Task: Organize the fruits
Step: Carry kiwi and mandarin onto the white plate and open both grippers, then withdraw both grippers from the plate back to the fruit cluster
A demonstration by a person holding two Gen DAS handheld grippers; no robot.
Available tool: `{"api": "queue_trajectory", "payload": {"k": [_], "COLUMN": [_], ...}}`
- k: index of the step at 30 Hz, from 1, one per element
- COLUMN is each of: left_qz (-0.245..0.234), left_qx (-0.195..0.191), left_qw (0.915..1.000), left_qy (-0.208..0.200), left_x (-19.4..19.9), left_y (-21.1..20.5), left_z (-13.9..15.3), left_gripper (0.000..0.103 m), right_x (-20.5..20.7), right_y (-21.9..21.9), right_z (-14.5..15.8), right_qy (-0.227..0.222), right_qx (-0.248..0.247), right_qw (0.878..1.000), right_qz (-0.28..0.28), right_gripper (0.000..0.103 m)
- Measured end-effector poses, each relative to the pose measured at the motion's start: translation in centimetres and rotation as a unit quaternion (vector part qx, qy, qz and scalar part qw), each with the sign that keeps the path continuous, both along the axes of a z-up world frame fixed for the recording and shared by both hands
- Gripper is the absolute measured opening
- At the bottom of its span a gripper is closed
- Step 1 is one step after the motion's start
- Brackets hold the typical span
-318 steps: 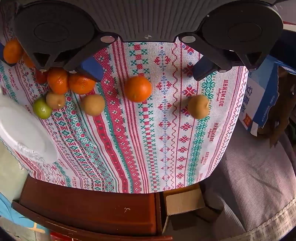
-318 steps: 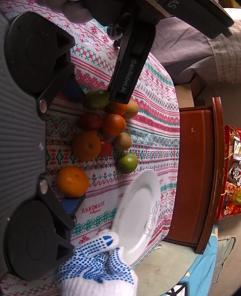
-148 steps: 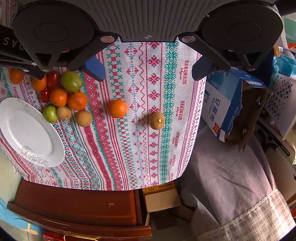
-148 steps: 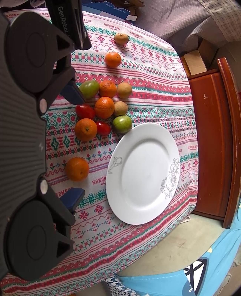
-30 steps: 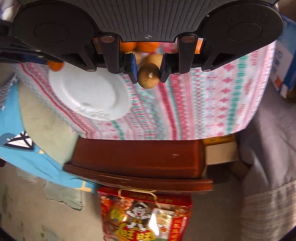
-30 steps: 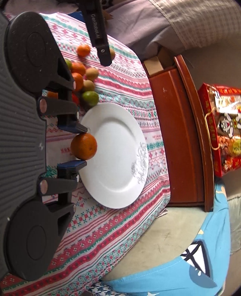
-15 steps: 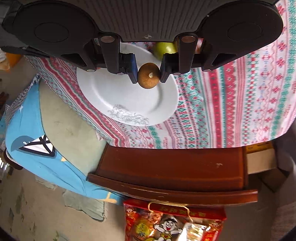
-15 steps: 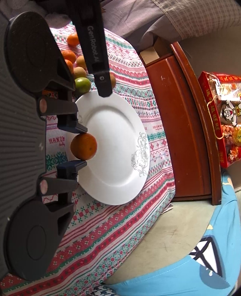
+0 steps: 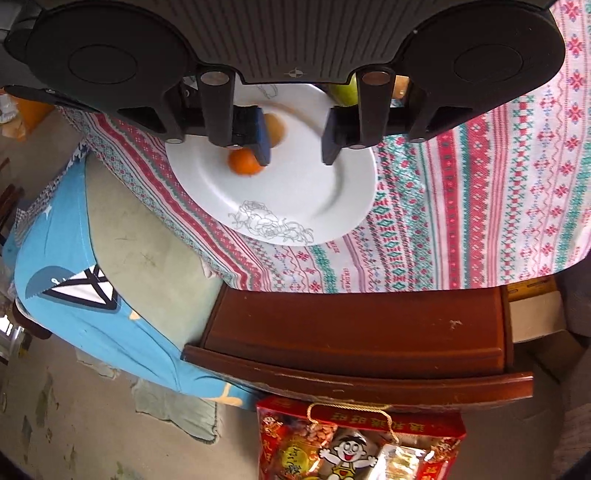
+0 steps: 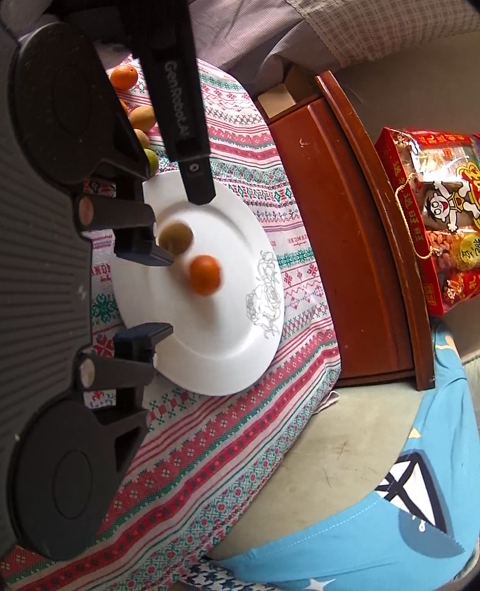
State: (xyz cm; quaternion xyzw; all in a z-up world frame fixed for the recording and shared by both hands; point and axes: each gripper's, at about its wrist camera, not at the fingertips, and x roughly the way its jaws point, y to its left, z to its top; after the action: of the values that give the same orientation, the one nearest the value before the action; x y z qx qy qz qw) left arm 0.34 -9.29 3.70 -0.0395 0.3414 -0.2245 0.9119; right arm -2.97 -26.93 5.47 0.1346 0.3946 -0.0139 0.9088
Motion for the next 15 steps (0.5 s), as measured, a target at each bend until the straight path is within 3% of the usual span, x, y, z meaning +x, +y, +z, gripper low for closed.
{"api": "queue_trajectory", "payload": {"k": [6, 10, 15], "left_qz": [0.02, 0.029, 0.053], "left_qx": [0.005, 0.009, 0.012], "left_qw": [0.9998, 0.9995, 0.9984], "left_qy": [0.004, 0.0, 0.014], "left_x": [-0.5, -1.4, -2.1], "left_y": [1.3, 2.5, 4.3], "left_z": [1.1, 1.7, 1.9], "left_gripper": [0.039, 0.049, 0.049], "right_x": [-0.3, -0.6, -0.9], "right_y": [0.3, 0.6, 1.1], "right_z": [0.3, 0.5, 0.7], "right_qy": [-0.001, -0.003, -0.003], "right_qx": [0.003, 0.006, 0.007], "right_qw": [1.0, 1.0, 1.0], "right_qz": [0.007, 0.016, 0.028], "right_gripper": [0.035, 0.036, 0.036]}}
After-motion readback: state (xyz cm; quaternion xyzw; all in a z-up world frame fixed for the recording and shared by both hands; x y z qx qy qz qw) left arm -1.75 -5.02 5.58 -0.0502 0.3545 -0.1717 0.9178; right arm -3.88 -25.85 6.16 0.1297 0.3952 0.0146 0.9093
